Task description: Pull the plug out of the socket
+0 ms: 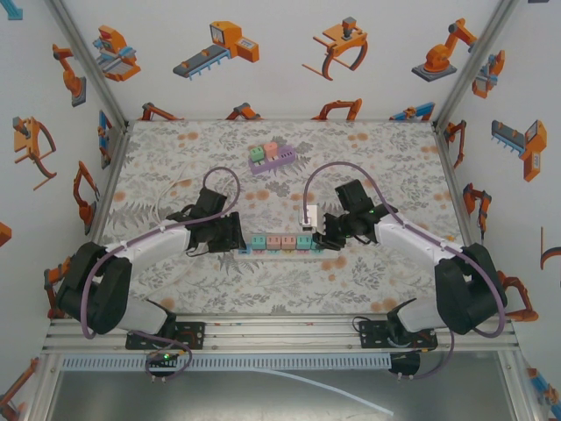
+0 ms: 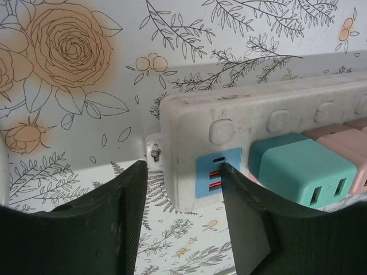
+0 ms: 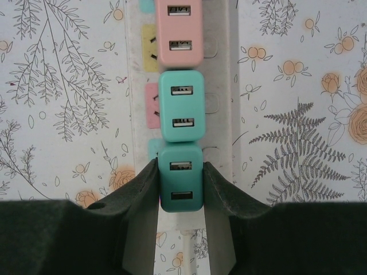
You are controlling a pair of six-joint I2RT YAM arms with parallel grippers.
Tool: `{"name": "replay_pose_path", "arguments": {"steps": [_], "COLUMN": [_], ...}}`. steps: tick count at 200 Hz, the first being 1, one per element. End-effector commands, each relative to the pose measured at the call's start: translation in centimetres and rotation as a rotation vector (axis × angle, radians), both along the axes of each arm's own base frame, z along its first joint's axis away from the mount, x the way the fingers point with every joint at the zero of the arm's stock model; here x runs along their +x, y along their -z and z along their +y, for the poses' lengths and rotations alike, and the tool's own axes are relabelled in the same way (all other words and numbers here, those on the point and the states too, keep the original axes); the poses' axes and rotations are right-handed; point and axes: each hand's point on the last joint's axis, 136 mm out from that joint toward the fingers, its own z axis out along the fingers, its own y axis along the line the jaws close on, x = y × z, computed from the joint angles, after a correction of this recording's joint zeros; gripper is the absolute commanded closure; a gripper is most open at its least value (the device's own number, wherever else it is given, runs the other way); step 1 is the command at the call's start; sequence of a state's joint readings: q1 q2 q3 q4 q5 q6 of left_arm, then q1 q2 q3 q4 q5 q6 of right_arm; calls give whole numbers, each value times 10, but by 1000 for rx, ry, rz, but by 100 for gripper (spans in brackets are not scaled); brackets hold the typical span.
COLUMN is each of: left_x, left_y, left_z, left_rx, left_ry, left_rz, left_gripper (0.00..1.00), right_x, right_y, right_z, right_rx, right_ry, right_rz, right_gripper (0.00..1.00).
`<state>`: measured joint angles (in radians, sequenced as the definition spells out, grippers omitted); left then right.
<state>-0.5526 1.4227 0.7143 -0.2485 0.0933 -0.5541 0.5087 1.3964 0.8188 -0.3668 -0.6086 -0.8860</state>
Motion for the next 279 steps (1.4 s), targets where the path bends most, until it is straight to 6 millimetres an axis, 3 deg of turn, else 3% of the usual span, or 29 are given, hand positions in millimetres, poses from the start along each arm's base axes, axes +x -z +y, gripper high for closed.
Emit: {"name": "replay_pose_path", "arguments": {"steps": [1,78,205,249,279], "left_x": [-29,-27,2,11,9], "left_y": [48,41,-3,-51,-94], "left_z": [40,38,11,1,-10], "left_rx": [230,231,120,29,-65], "left_ry": [-21,-22,-16,-9,55], "left_rz": [119,102,-2,-108,-216], "left_gripper": [48,48,48,46,45], "right_x": [7,8,-5,9,26], "right_y": [-36,-45,-82,-127,-136], "right_z": [17,19,7,-1,-30], "right_rx": [90,120,236,480,568], "right_ry": [-18,9,104,425,813], "right_rz": [-44,-28,-111,9,215], "right_gripper": [89,91,91,94,94]}}
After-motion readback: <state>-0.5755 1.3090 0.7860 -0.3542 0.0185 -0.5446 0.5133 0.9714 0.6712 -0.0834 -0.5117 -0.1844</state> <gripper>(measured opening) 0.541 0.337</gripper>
